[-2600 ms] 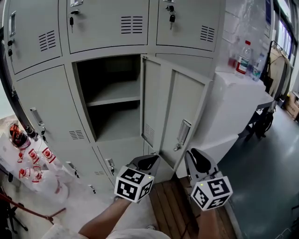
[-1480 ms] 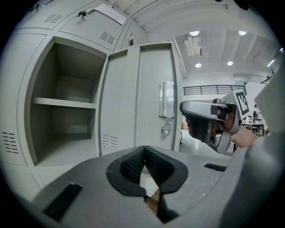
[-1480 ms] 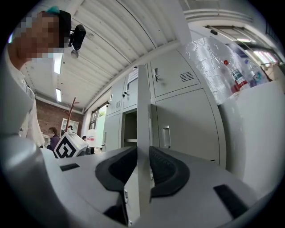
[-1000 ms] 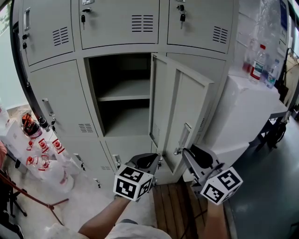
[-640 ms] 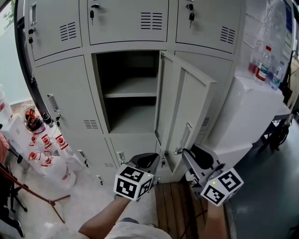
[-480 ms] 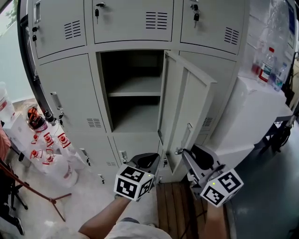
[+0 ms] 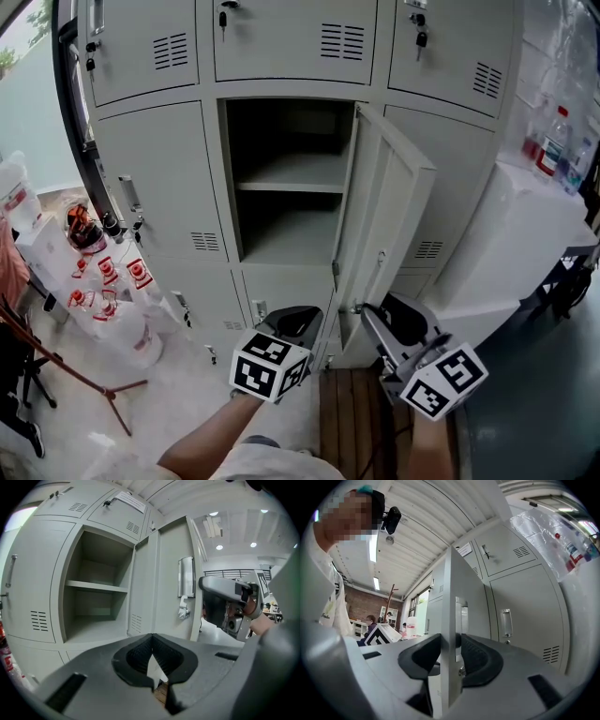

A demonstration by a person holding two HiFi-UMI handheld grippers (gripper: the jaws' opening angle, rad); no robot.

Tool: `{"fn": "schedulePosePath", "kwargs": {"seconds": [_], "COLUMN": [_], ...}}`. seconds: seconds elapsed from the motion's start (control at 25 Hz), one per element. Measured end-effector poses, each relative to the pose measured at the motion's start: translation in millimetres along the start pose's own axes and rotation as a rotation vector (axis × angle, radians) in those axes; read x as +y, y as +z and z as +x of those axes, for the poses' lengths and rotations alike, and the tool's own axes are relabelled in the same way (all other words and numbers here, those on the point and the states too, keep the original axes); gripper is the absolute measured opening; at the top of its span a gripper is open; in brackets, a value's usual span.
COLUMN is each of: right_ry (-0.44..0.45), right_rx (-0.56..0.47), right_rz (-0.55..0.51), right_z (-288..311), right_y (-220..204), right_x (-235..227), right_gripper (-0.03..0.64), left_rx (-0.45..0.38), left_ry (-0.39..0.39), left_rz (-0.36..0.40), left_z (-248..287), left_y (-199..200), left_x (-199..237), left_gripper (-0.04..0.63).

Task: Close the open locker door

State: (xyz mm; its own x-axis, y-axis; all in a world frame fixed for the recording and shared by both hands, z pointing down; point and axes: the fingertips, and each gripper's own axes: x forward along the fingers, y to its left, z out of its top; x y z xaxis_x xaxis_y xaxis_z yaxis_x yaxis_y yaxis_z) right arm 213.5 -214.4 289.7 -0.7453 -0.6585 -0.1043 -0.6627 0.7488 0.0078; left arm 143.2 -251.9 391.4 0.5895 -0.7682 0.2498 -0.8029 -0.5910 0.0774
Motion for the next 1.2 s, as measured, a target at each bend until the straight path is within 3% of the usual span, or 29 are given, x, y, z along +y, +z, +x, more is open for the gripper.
{"fn": "schedulePosePath", "kwargs": {"seconds": [0.76,1.2], "right_ry": [0.159,0.138], "right_rx": [0.009,-0.019], "right_rz": [-0.012,-0.053], "right_z": [46,82], "right_y": [-5,-6], "right_x": [43,64], "right_gripper": [0.107,0.101], "left_rx": [-0.024,-0.029], "left_ry": [0.125,0.177], "left_rz": [-0.026,-0.033], "left_z": [-31,-44], "left_y": [4,6], "left_x": [42,78], "left_gripper": [0.006,0.006]}}
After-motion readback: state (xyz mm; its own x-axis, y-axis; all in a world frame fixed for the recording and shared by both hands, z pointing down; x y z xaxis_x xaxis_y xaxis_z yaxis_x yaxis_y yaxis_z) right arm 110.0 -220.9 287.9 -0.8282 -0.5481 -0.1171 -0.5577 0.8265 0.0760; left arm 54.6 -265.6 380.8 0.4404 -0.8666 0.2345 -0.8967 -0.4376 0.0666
